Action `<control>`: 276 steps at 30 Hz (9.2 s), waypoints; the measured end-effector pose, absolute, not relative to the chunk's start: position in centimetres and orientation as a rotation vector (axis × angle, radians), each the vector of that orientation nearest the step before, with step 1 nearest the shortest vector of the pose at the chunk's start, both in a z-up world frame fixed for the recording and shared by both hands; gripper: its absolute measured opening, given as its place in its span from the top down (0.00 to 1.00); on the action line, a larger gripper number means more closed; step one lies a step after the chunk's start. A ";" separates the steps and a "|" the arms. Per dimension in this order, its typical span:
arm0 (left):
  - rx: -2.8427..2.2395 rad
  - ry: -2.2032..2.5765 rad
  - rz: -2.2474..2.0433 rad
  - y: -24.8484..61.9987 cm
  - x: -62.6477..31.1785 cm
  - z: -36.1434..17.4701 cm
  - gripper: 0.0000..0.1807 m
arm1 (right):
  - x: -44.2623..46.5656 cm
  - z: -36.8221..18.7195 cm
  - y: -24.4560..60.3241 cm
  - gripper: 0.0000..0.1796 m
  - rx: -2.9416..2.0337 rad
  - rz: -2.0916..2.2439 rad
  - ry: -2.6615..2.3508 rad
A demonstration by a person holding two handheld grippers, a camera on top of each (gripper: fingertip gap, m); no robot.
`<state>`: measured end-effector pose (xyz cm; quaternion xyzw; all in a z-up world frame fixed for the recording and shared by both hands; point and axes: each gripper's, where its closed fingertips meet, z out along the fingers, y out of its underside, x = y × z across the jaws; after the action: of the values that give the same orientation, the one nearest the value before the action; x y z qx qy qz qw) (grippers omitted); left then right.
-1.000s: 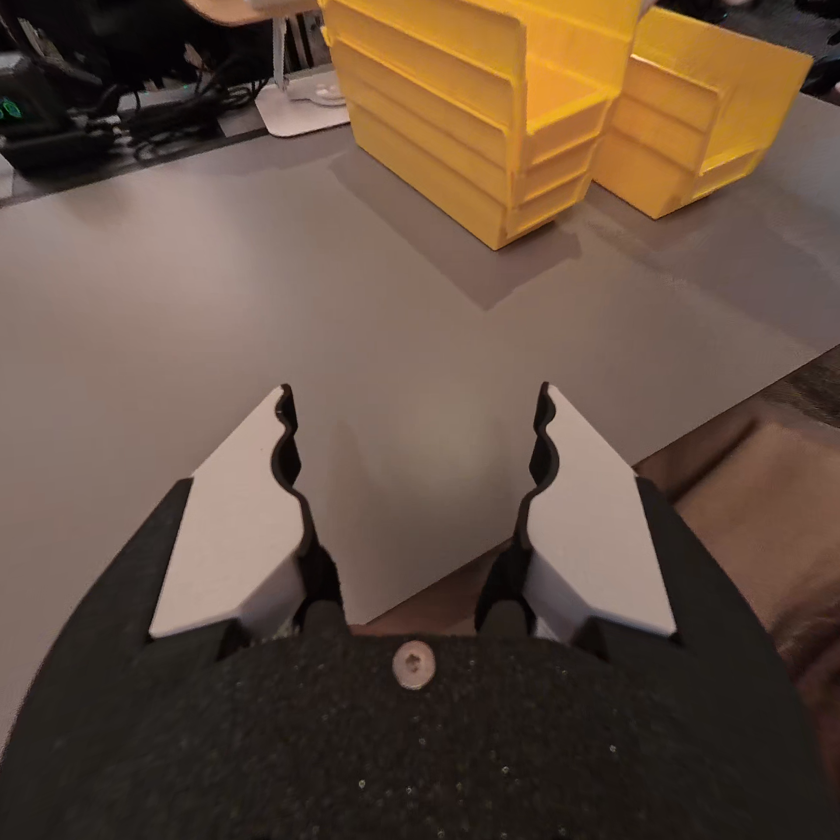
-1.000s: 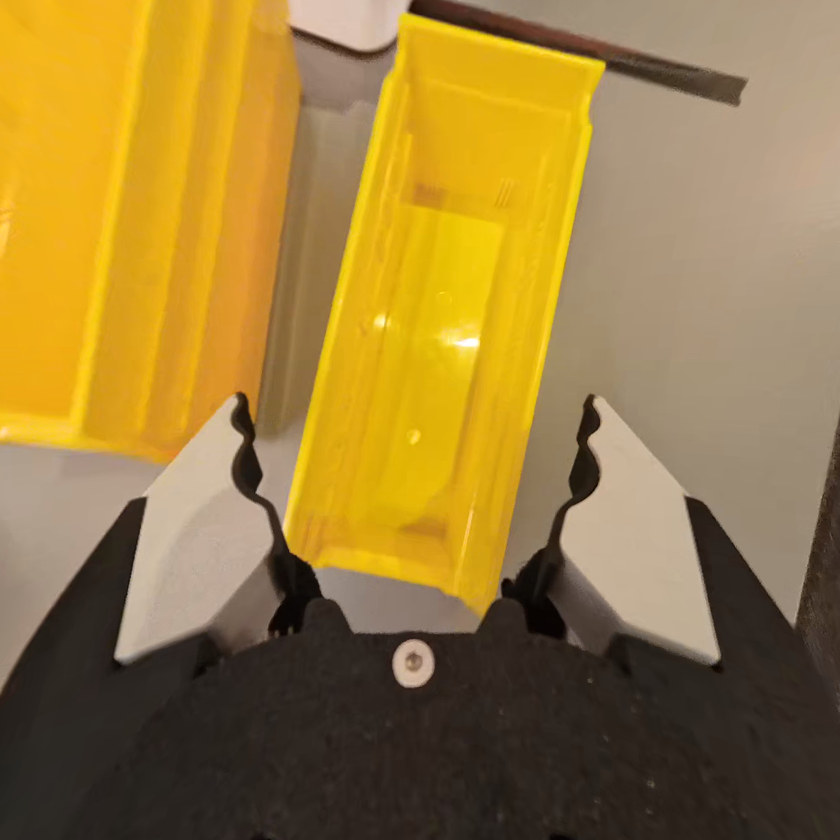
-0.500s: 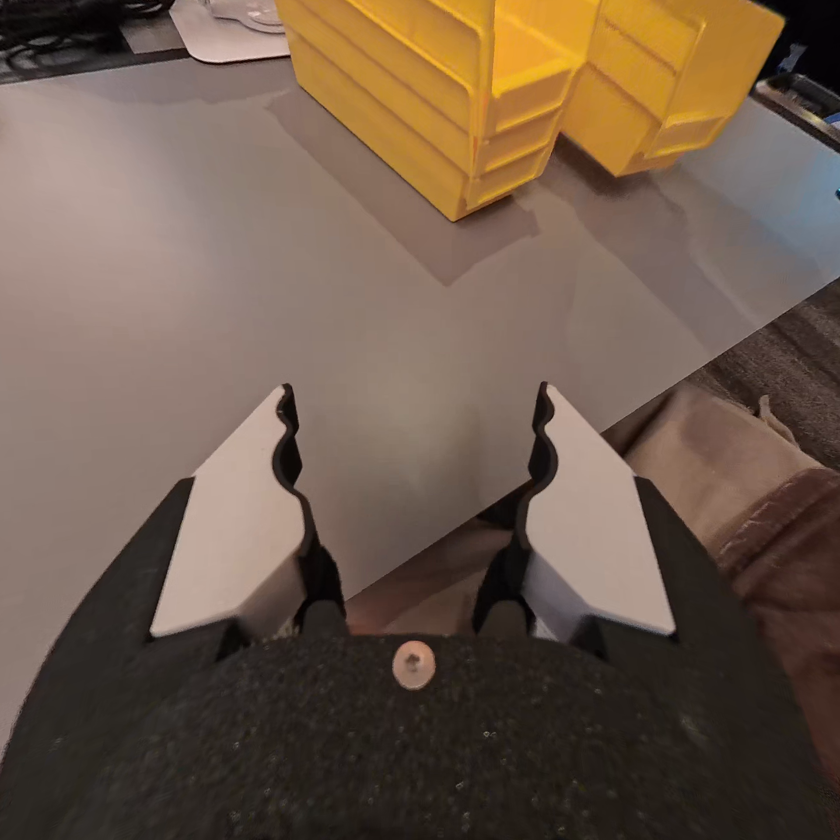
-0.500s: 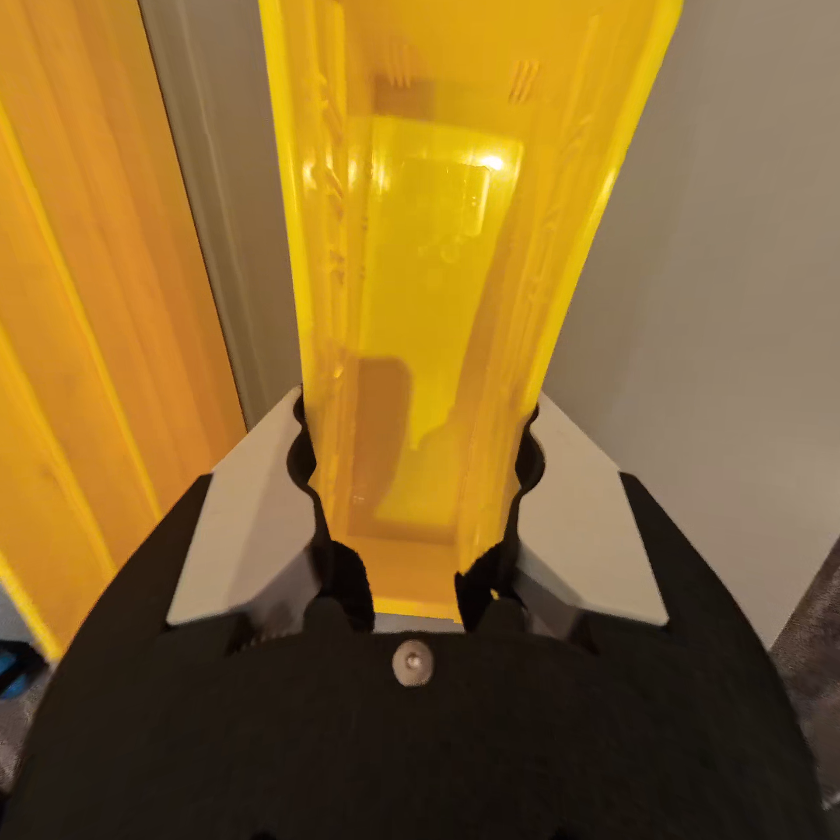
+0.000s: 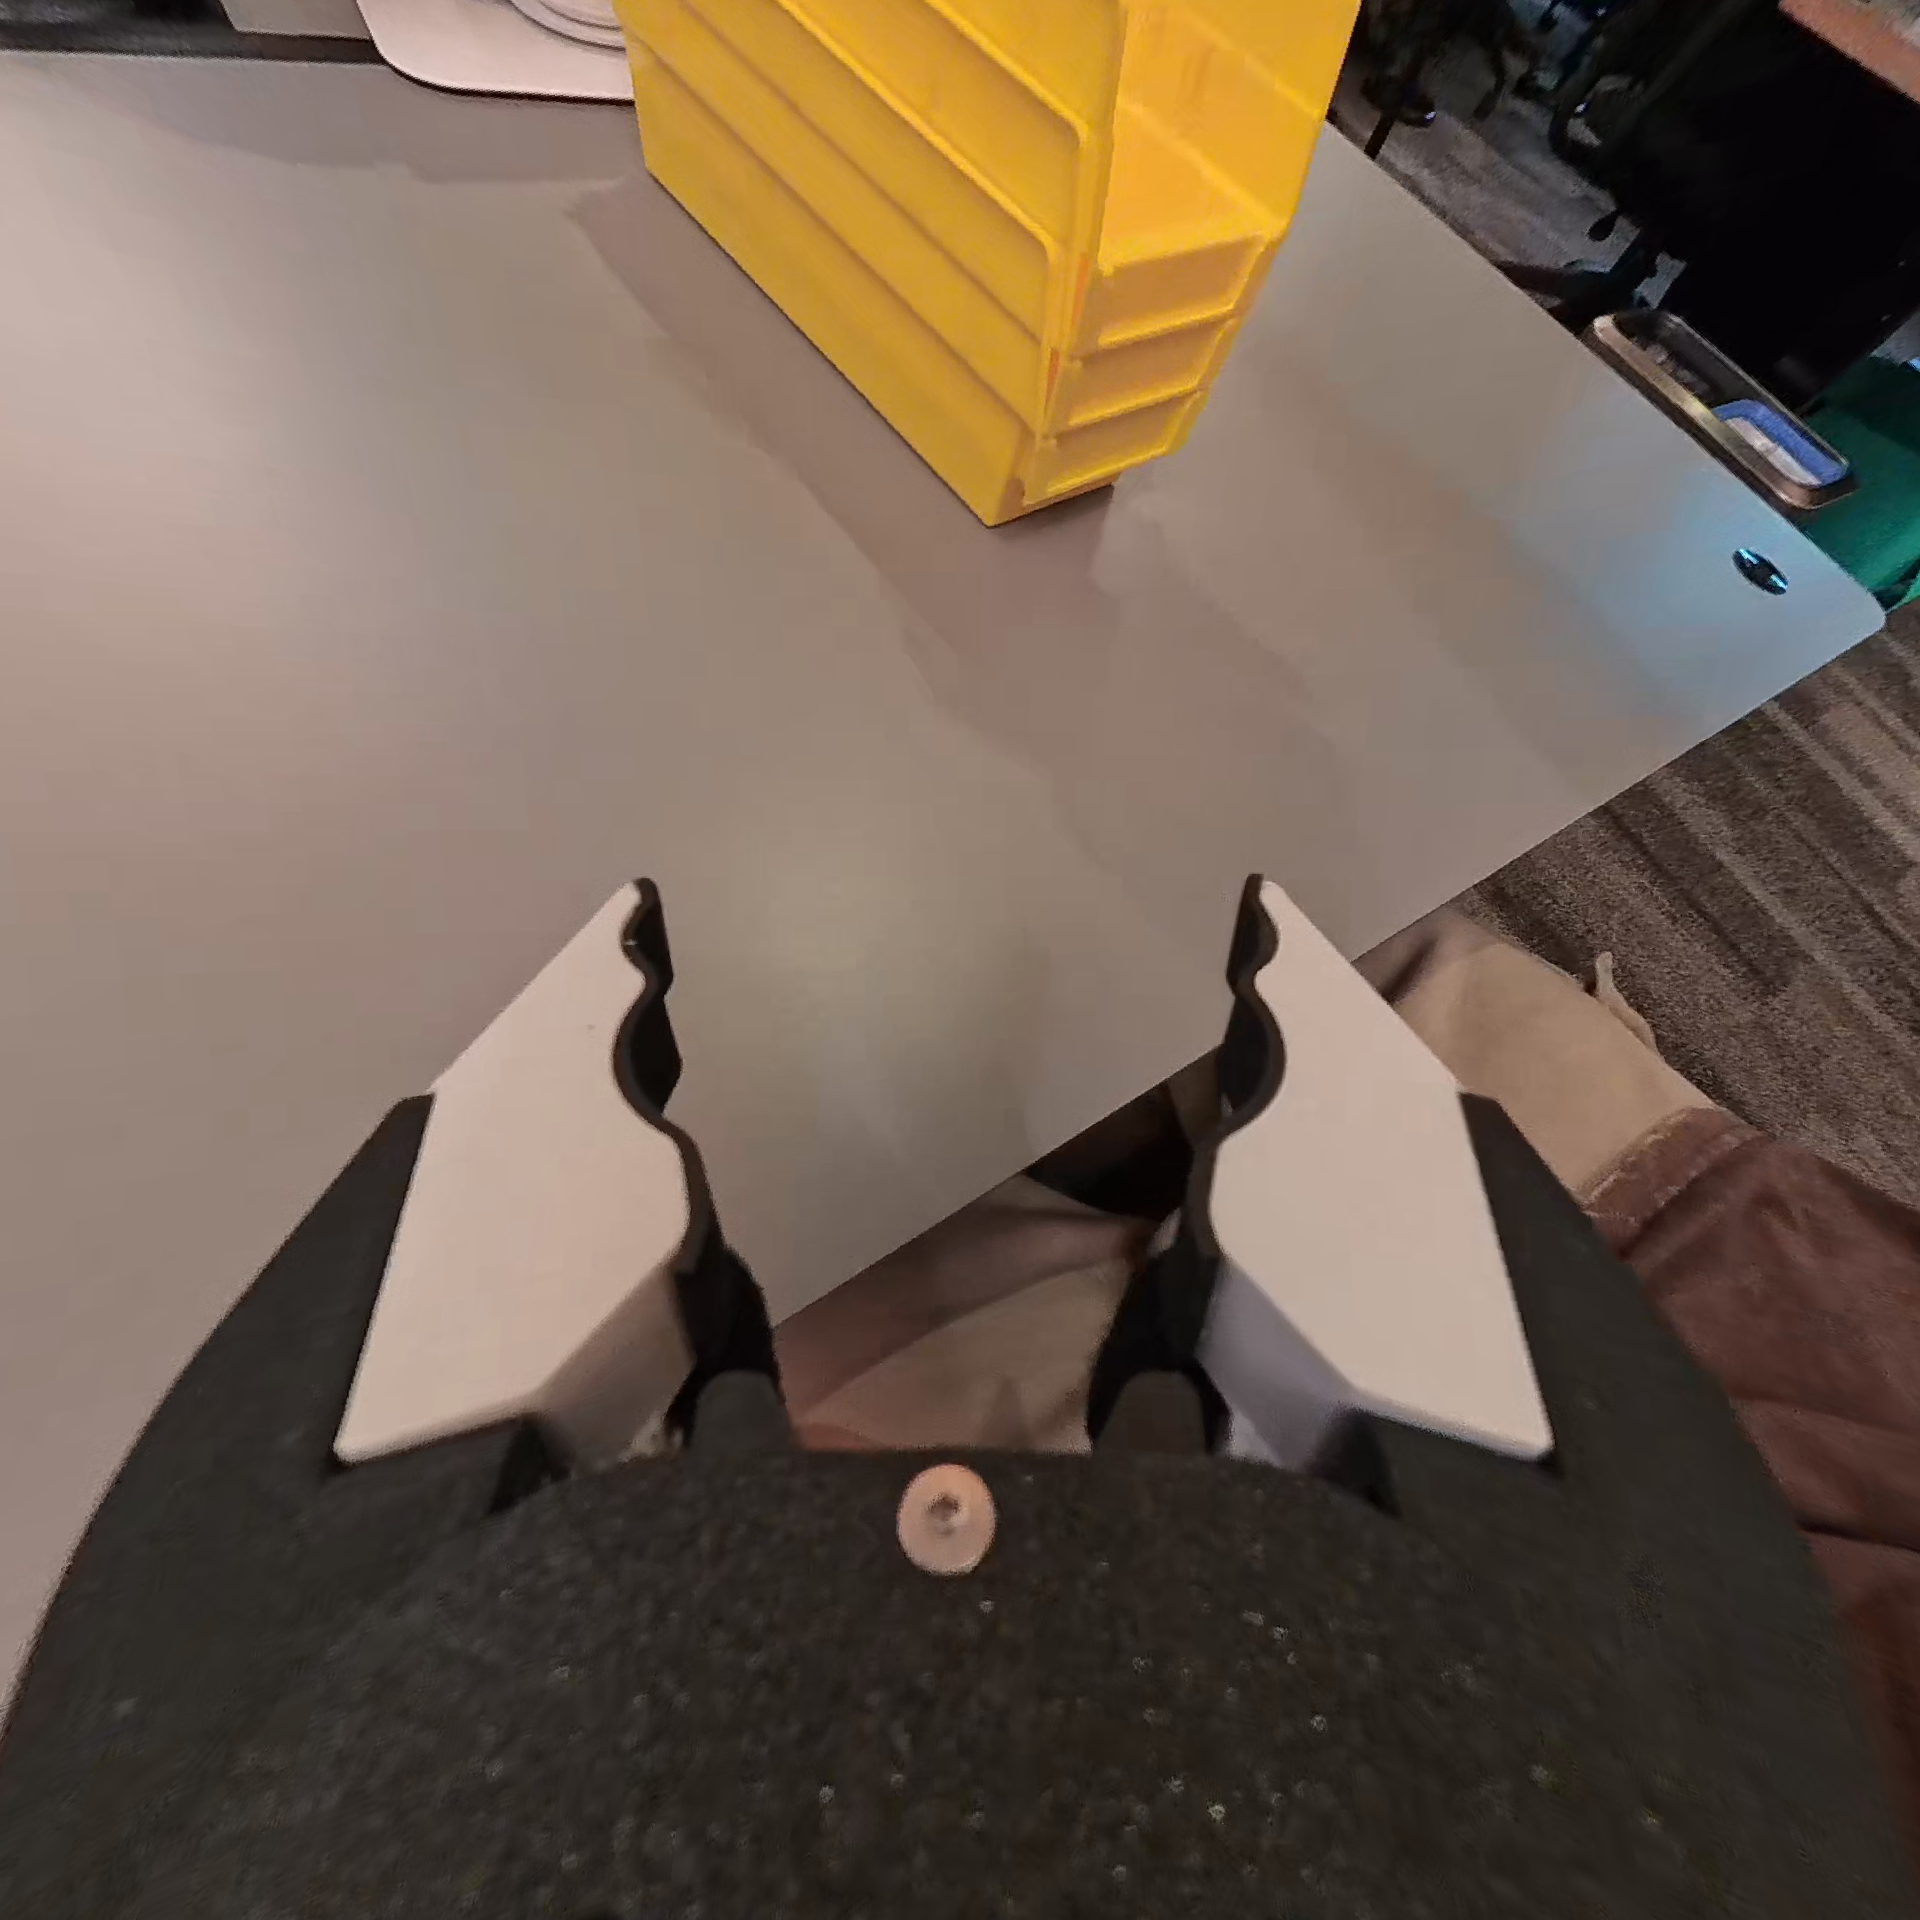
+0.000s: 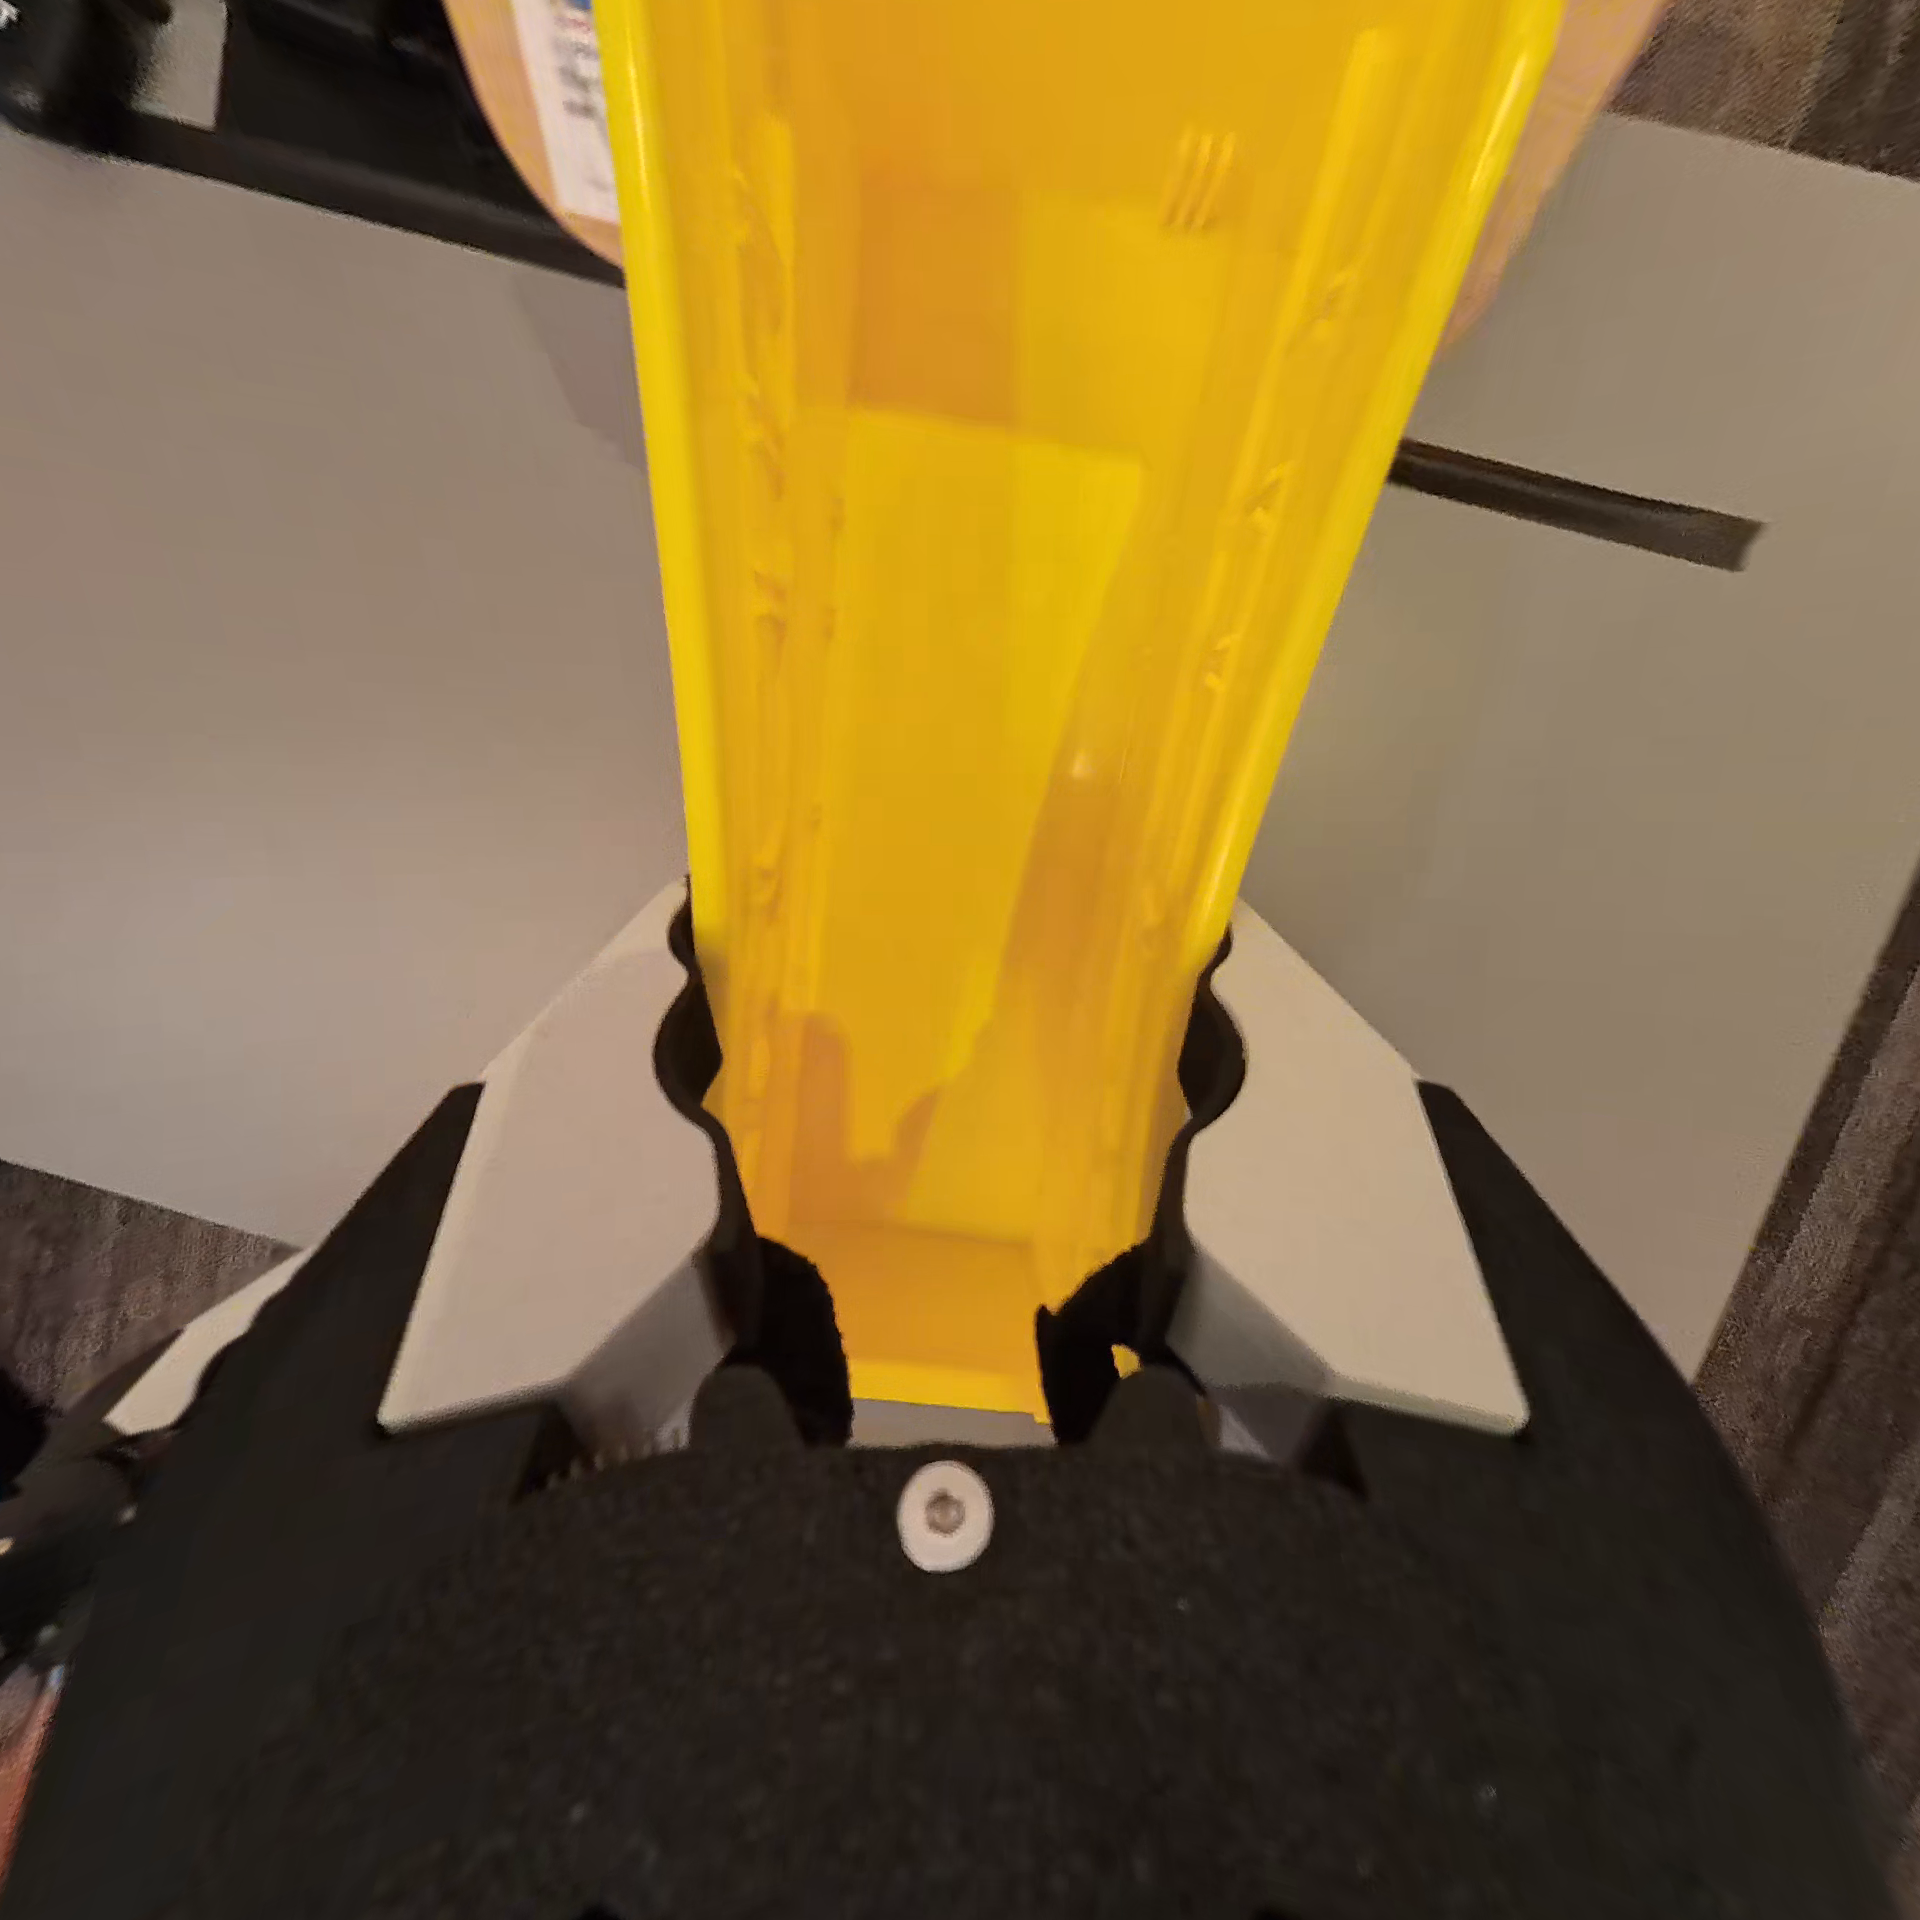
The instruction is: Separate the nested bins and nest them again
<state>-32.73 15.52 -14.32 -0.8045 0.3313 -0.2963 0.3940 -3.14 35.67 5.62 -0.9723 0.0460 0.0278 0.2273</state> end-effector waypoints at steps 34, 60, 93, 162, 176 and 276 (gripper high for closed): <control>-2.128 0.880 -0.783 14.5 -32.3 -16.0 0.42 | -7.7 -10.3 37.6 0.26 -2.964 -0.053 0.302; -2.072 0.806 -0.647 15.4 -33.2 -14.9 0.45 | -15.2 -7.0 12.8 0.47 -1.702 -0.158 -0.189; -1.750 0.821 -0.271 16.1 -32.9 -11.8 0.63 | -11.3 -7.6 16.0 0.36 -2.232 0.196 -0.223; -1.871 0.898 -0.252 16.5 -33.1 -14.8 0.66 | -0.4 7.7 25.7 0.53 -2.842 -0.269 0.187; -1.892 0.923 -0.174 17.5 -33.6 -16.0 0.66 | 12.5 -9.3 26.1 0.51 -2.950 -0.309 0.304; -1.917 1.007 -0.096 17.1 -33.8 -17.4 0.67 | 3.3 -9.3 32.7 0.50 -2.975 0.086 0.441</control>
<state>-33.80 17.08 -17.45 -0.7816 0.4104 -0.0392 0.4680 3.32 32.70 -9.27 -0.9866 0.1461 0.0286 0.0662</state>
